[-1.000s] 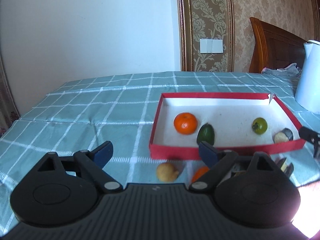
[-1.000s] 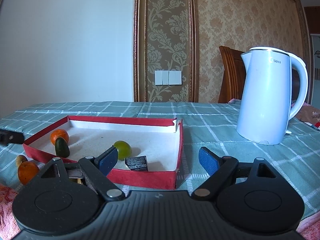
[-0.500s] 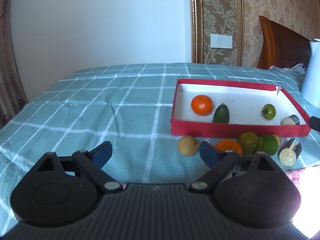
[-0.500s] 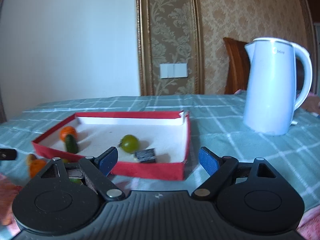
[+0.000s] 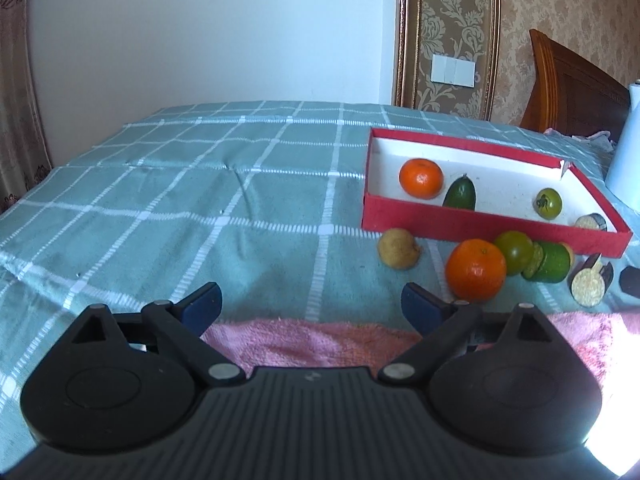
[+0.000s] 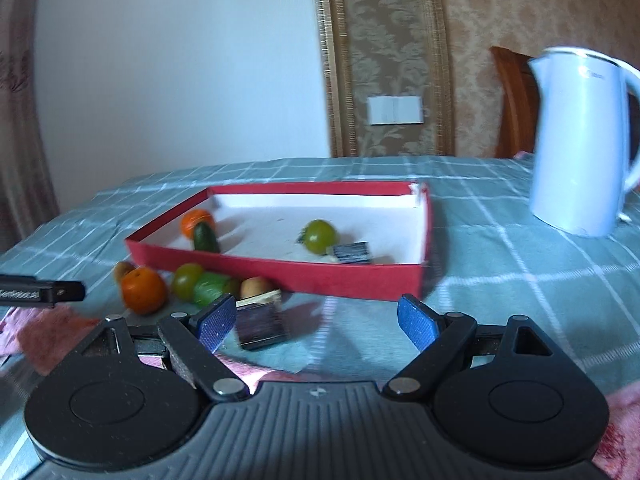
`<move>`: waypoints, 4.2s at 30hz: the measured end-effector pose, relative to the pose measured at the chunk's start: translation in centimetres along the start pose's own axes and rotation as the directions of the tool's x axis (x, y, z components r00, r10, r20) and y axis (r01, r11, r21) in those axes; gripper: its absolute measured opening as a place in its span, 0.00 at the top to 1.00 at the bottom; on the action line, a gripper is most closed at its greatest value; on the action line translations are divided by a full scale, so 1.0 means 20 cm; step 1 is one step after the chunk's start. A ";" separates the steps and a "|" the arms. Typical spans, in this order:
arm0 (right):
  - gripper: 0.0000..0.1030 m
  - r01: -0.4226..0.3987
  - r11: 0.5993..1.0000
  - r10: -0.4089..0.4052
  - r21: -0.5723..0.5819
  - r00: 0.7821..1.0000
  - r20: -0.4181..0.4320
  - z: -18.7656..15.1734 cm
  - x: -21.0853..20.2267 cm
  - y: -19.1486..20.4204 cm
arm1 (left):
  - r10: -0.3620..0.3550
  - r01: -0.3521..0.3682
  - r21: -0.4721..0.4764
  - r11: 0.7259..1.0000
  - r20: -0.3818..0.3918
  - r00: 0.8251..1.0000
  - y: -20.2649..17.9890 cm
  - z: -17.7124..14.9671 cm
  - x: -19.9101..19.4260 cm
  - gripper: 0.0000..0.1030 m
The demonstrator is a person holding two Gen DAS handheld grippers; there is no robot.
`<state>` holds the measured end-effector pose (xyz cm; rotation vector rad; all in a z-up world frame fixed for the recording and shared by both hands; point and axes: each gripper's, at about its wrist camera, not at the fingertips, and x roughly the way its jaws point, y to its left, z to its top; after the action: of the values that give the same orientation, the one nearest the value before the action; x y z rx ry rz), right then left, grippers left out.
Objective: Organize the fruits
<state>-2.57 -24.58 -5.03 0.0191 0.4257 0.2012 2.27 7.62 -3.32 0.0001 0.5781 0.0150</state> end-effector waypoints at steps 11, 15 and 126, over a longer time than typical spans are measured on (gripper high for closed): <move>0.48 -0.041 0.993 0.028 -0.115 0.994 -0.108 0.03 0.16 0.13 | -0.031 0.030 -0.014 0.999 -0.040 0.999 0.00 -0.02 0.05 0.05; 0.60 -0.051 0.993 0.035 -0.105 0.989 -0.144 0.03 0.20 0.13 | -0.033 0.033 0.003 0.999 -0.049 0.998 -0.01 -0.01 0.06 0.01; 0.02 0.029 0.984 -0.002 0.178 0.989 -0.148 -0.01 0.15 -0.11 | -0.141 0.140 0.164 0.977 -0.008 0.990 -0.40 0.06 0.04 0.14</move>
<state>0.54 -26.13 -6.52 0.1796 0.5908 0.1489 3.71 -0.28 -2.73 0.1192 0.5736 -0.1700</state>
